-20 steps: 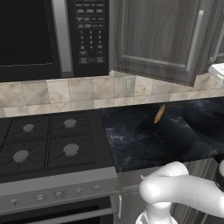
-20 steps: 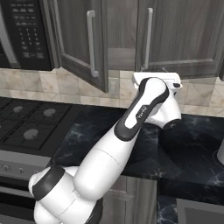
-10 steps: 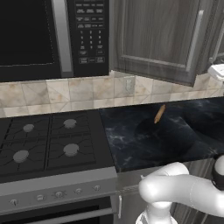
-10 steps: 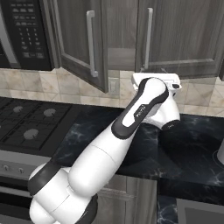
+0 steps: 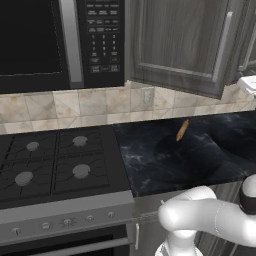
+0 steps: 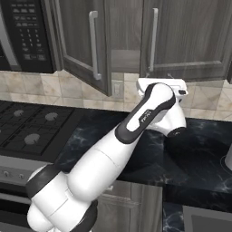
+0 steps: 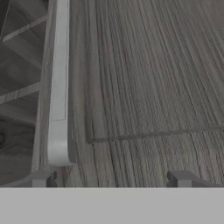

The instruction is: Close all open cabinet doors.

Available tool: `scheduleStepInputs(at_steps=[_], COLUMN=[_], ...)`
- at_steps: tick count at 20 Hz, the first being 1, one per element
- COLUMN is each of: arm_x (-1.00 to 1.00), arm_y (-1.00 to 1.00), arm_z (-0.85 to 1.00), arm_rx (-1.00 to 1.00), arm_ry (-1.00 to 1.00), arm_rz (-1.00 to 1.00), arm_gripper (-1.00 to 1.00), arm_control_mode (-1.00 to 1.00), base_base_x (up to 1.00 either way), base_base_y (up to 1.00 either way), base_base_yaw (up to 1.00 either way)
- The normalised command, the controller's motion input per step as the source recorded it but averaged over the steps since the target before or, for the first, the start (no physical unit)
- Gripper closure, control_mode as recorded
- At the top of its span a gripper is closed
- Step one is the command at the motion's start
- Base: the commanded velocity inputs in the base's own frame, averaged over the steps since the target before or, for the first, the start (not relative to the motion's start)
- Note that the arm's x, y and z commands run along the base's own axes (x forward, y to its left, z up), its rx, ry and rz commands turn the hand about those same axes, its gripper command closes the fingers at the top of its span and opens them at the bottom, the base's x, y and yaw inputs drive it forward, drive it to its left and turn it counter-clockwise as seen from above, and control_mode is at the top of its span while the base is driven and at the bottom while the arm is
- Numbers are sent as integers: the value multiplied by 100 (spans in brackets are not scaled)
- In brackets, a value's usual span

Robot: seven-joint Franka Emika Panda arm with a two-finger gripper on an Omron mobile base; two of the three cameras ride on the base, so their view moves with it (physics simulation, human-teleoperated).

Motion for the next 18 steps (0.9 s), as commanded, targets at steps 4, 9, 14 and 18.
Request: scheduleStepInputs(at_steps=[4, 9, 14, 18], arm_x=[14, 20, 28, 29], arm_y=[-5, -1, -4, -2], arm_z=[-10, -4, 0, 0], arm_rx=[0, 0, 0, 0], arm_ry=[0, 0, 0, 0], arm_rz=[0, 0, 0, 0], arm_gripper=[-100, -100, -100, -100], arm_control_mode=[-100, -100, -100, -100], base_base_x=[0, 0, 0, 0], base_base_y=[0, 0, 0, 0], base_base_yaw=[0, 0, 0, 0])
